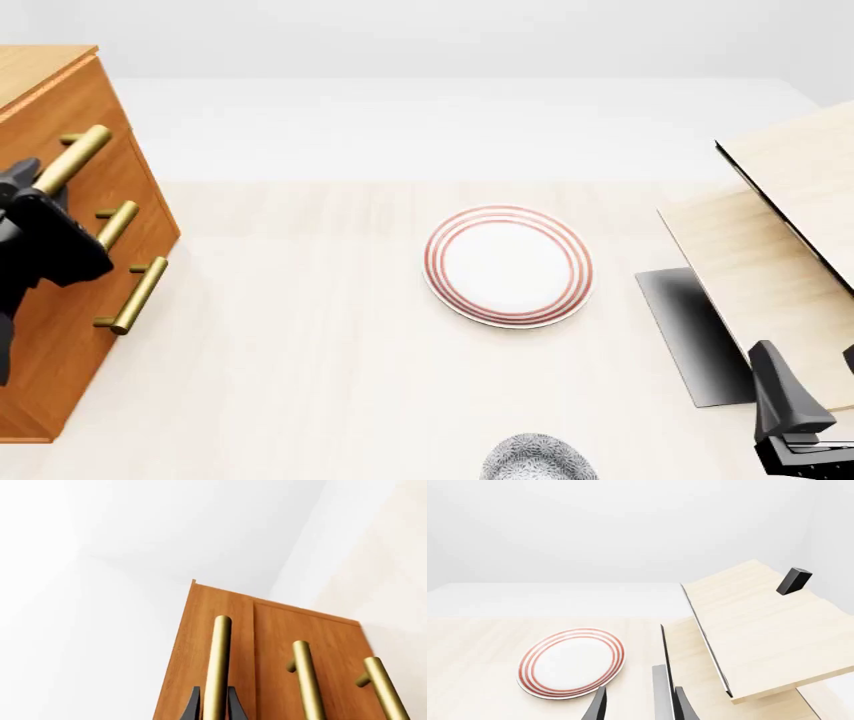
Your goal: Open the top drawer of the cabinet and put the bowl in it.
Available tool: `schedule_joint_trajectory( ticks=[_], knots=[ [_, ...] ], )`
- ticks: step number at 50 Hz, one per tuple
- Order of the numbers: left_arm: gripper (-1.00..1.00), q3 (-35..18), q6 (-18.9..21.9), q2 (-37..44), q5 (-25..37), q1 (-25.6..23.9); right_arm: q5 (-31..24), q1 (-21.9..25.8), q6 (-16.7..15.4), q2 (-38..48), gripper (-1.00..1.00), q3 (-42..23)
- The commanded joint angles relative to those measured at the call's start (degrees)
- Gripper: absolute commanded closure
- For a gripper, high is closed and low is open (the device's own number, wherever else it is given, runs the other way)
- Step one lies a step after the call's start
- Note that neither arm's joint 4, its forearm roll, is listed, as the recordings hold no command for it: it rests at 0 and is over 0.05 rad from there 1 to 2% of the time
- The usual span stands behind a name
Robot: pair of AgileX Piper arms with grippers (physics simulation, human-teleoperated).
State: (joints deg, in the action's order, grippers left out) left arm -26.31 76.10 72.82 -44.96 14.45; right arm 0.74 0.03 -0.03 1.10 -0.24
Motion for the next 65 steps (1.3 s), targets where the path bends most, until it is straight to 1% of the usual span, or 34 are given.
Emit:
schedule_joint_trajectory(
  ticks=[1, 4, 8, 18, 25, 36, 44, 46, 52, 65],
  knots=[
    [1.00, 3.8, 1.2, -3.3, 0.9, 0.6, -0.2, 0.0, 0.0, -0.2, -1.00, 0.0],
    [1.00, 4.2, 1.1, -3.8, 1.1, 0.3, -0.2, 0.0, 0.0, -0.2, -1.00, 0.0],
    [1.00, 5.6, 2.0, -2.7, -0.9, -0.3, -0.2, 0.0, 0.0, -0.2, -1.00, 0.0],
    [1.00, 6.9, 2.3, -3.3, -1.3, -2.4, -0.2, 0.0, 0.0, -0.2, -1.00, 0.0],
    [1.00, 6.3, 2.5, -4.3, 0.0, -3.9, -0.2, 0.0, 0.0, -0.2, -1.00, 0.0],
    [1.00, 7.1, 3.3, -2.4, -2.4, -7.8, -0.2, 0.0, 0.0, -0.2, -1.00, 0.0],
    [1.00, 5.6, 3.1, -1.0, -2.3, -9.9, -0.6, -0.1, -0.1, -0.7, -1.00, -0.1],
    [1.00, 5.0, 2.5, -1.2, -1.7, -10.8, -0.6, -0.1, -0.1, -0.7, -1.00, -0.1],
    [1.00, 5.3, 2.8, 1.0, -3.6, -12.1, -0.6, -0.1, -0.1, -0.6, -1.00, 0.0],
    [1.00, 6.3, 3.5, -2.0, -2.1, -14.8, -0.5, -0.1, -0.1, -0.6, -1.00, 0.0]
  ],
)
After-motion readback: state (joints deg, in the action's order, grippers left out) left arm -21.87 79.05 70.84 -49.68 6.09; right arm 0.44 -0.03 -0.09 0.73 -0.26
